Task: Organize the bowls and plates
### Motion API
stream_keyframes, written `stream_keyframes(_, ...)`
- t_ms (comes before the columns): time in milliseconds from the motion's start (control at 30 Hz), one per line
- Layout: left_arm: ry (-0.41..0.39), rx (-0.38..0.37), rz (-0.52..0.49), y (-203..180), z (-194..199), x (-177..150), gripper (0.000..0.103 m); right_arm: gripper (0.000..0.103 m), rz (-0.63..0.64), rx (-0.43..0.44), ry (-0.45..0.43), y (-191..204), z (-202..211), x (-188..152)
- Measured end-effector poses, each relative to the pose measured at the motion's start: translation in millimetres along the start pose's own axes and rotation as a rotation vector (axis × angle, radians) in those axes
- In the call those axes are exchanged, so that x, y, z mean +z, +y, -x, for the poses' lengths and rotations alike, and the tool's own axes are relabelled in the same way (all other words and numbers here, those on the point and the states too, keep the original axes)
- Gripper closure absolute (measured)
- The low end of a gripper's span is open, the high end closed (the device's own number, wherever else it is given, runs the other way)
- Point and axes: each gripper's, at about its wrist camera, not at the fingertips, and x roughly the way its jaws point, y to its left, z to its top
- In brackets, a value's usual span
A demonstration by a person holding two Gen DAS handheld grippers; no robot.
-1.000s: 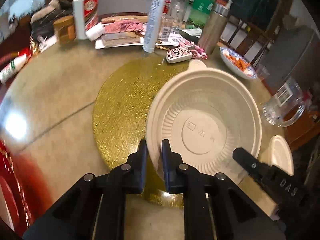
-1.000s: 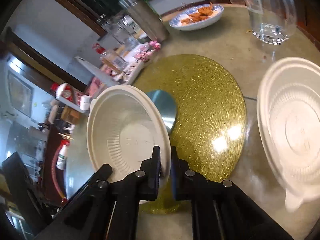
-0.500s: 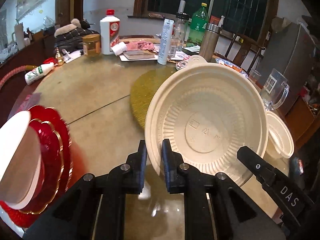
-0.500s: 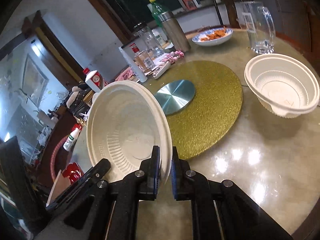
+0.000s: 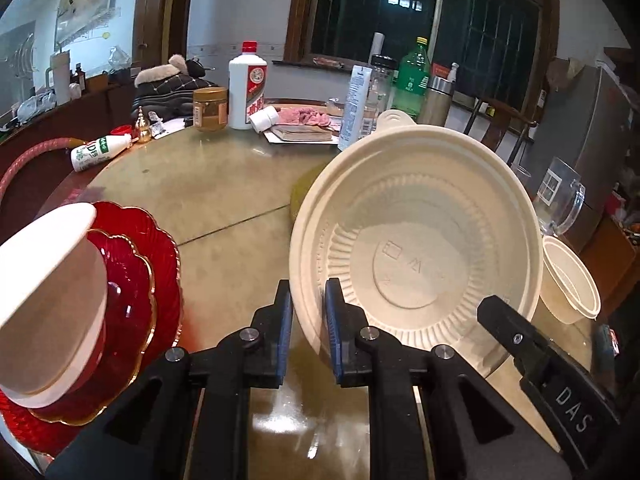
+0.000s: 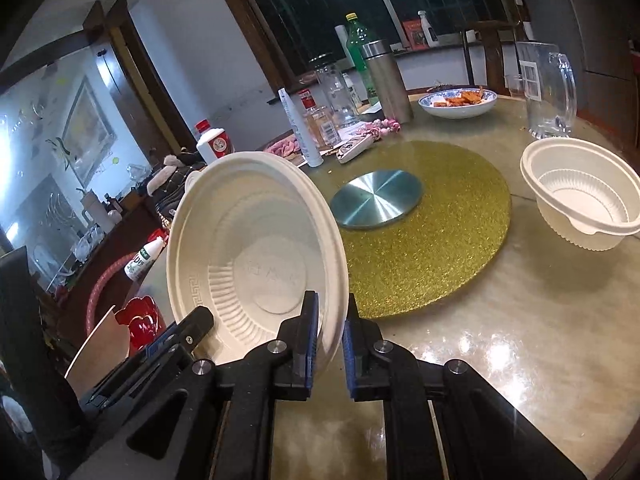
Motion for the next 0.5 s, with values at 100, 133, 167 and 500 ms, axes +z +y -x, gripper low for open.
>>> stream_keyframes(100, 0.005, -0.012, -0.001, -0.7, -0.8, -1.4, 0.089, 0.093, -0.006, -0.005, -0.004, -3.2, 0.0, -0.1)
stream_keyframes(133, 0.006, -0.016, 0.002, -0.1, -0.8, -1.4, 0.089, 0.093, -0.009, -0.004, -0.004, -4.0, -0.2, 0.3)
stream_keyframes(167, 0.004, -0.018, 0.006, 0.7, -0.5, -1.3, 0.089, 0.093, -0.011, -0.002, -0.005, -4.4, 0.1, 0.5)
stream_keyframes(500, -0.012, -0.024, 0.008, 2.8, 2.5, -1.4, 0.089, 0.093, -0.008, 0.004, -0.021, -3.5, 2.2, -0.1)
